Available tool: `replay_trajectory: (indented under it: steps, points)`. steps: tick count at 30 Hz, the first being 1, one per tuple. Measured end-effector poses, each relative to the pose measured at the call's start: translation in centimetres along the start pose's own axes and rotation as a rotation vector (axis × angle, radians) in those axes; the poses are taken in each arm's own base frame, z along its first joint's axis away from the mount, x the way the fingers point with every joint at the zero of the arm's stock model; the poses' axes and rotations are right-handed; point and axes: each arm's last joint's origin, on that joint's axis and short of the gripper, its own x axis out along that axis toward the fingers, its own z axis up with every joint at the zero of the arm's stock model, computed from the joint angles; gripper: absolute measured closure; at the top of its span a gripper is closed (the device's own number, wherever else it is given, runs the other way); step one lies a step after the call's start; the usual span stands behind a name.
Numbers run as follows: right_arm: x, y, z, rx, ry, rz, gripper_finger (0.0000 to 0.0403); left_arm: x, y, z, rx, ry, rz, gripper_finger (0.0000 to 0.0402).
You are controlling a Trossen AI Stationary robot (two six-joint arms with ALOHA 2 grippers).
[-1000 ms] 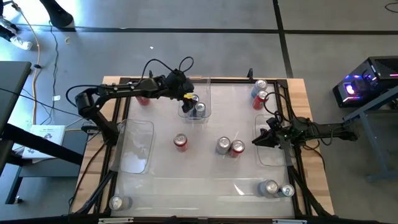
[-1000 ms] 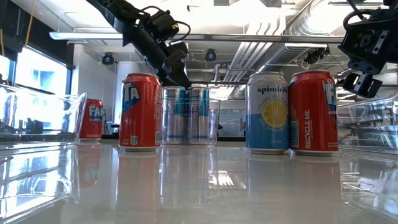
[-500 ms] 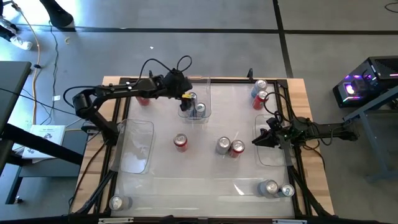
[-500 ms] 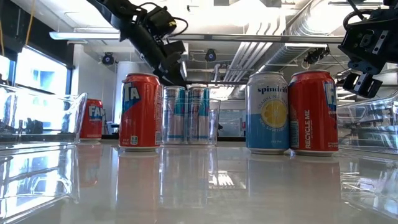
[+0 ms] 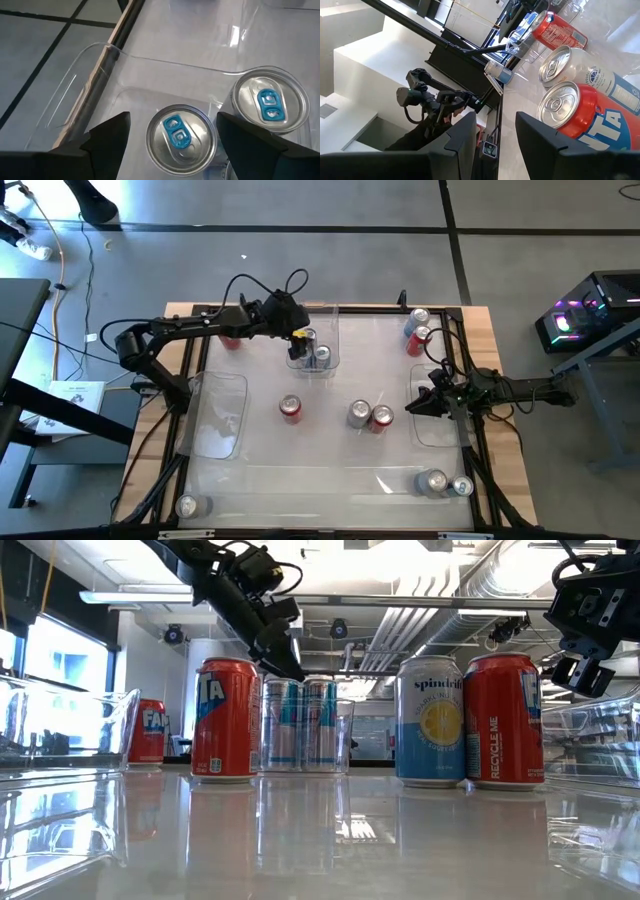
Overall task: Sort soda cans
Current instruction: Put the left blue soda can into the top center transparent bin
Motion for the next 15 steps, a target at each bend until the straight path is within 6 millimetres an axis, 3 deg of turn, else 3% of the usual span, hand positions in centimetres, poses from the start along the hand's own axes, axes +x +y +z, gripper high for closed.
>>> replay_trajectory:
  steps: [15]
  points:
    - [0.0, 0.0, 0.0, 0.000, 0.000, 0.000, 0.0270, 1.6, 0.2, -0.5, 0.003, 0.035, 0.038, 0.0091]
